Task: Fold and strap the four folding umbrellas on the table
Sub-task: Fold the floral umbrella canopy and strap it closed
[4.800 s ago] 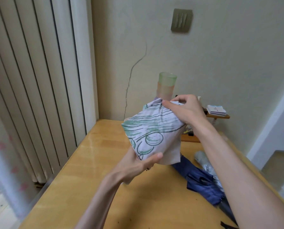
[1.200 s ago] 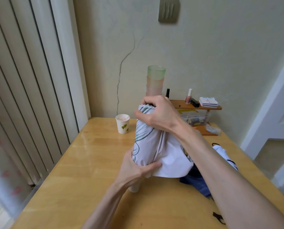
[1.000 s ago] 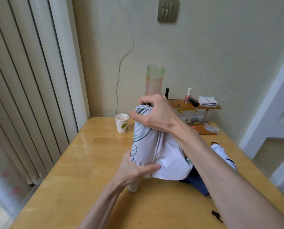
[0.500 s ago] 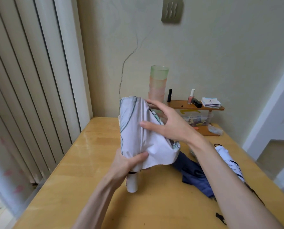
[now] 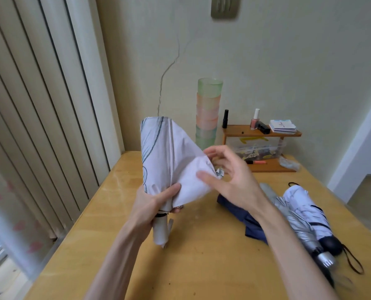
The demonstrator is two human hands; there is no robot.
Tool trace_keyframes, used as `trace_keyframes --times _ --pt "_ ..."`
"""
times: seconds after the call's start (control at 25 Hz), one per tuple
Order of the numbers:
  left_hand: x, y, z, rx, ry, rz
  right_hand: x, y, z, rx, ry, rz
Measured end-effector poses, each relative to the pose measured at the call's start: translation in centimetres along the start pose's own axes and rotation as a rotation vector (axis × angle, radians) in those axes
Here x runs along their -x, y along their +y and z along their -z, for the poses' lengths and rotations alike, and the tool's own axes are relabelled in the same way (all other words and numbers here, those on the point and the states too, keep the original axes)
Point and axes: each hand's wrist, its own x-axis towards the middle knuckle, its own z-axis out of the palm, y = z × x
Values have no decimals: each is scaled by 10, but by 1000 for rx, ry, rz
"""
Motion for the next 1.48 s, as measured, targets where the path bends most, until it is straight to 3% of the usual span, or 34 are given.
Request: trace_keyframes --times 0.08,0.12,0.28,0.48,0.64,0.72,0.8,0.84,0.96,1.12,1.16,1.32,1.36,1.48 --pt "0 1 -4 72 39 28 10 6 4 184 -203 -33" --pt "0 2 -6 99 53 37 13 10 2 233 -206 -13" --pt "-1 -1 -16 131 82 81 11 20 -13 254 131 123" --pt "-3 -5 -23 192 88 86 7 23 -8 105 234 139" --pt "-2 -3 -25 188 93 93 10 23 -6 49 538 83" --pt "-2 -1 -25 187 102 90 14 28 -6 262 706 41" --pt "-4 -1 -24 195 108 90 14 37 -3 508 767 70" --pt "-5 -2 -23 204 107 87 13 41 1 526 731 111" --pt "-3 -1 -20 223 104 85 9 40 6 285 531 159" --pt "-2 5 -8 180 53 43 11 33 3 297 603 165" --pt "-3 6 -4 144 45 20 10 31 5 248 557 149" --pt "-5 3 15 -58 121 -68 12 21 24 48 -56 -31" --pt "-5 3 19 -116 124 -83 11 20 25 53 -112 -42" --pt "-1 3 27 -299 48 -90 7 18 18 39 -74 -9"
